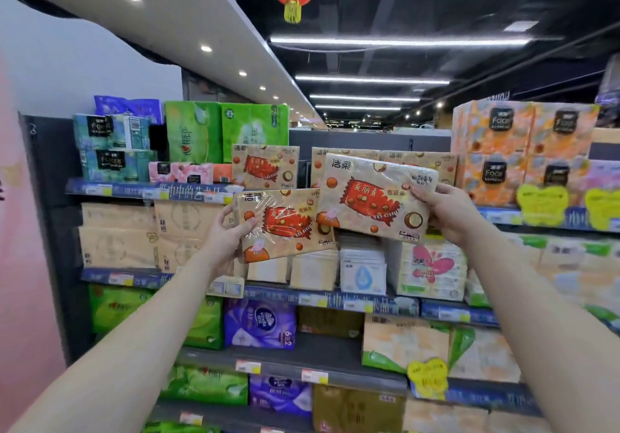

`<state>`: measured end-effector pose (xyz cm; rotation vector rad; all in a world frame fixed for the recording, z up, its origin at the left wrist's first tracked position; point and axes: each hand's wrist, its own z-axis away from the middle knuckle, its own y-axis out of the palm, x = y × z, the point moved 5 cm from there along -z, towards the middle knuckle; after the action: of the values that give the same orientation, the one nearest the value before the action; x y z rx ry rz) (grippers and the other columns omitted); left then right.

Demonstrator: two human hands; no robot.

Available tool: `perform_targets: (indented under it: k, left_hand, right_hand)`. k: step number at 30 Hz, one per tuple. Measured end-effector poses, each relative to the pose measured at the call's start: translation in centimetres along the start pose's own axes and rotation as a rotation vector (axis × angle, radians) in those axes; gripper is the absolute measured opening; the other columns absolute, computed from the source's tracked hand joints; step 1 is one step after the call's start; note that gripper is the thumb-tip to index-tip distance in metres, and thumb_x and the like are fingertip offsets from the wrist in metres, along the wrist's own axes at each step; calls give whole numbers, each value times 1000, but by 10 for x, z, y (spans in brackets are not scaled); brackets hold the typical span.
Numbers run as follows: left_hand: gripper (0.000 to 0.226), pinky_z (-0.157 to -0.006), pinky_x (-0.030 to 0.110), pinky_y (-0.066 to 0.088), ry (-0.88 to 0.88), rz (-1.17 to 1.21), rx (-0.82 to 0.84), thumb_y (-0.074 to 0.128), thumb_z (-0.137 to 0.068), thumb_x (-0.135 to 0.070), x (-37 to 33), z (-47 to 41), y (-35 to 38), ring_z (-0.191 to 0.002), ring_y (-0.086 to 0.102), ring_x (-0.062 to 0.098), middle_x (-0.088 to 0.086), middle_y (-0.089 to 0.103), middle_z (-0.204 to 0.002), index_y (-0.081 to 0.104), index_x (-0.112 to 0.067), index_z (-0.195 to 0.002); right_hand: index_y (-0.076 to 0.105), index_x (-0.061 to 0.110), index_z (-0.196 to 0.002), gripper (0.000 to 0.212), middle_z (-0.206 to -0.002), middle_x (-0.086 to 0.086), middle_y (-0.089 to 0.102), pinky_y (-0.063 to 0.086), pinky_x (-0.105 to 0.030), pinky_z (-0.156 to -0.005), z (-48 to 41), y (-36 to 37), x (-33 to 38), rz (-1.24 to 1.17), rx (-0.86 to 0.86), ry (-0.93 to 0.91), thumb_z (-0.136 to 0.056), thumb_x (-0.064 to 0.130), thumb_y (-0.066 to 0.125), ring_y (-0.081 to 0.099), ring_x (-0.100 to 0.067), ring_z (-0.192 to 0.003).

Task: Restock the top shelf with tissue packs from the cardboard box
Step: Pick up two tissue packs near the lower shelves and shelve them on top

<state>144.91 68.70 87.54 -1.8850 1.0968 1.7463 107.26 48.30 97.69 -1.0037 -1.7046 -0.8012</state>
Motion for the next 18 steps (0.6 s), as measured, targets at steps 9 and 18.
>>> perform_targets:
  k: [9, 18]
  left_hand:
    - [70, -78, 48, 62, -38, -29, 96, 80, -89, -15, 19, -91, -11, -100, 76, 34, 14, 74, -122, 45, -33, -146]
    - [92, -83, 54, 61, -29, 7, 204, 95, -68, -27, 28, -174, -9, -108, 75, 36, 12, 74, -125, 49, -26, -148]
  right_hand:
    - [69, 17, -114, 23, -97, -4, 80, 62, -38, -68, -116, 30, 21, 54, -6, -119, -92, 21, 74, 78, -22, -86]
    - [71, 24, -117, 27, -100, -3, 80, 63, -42, -72, -198, 71, 2, 130, -32, -183, -90, 25, 76, 78, -22, -91]
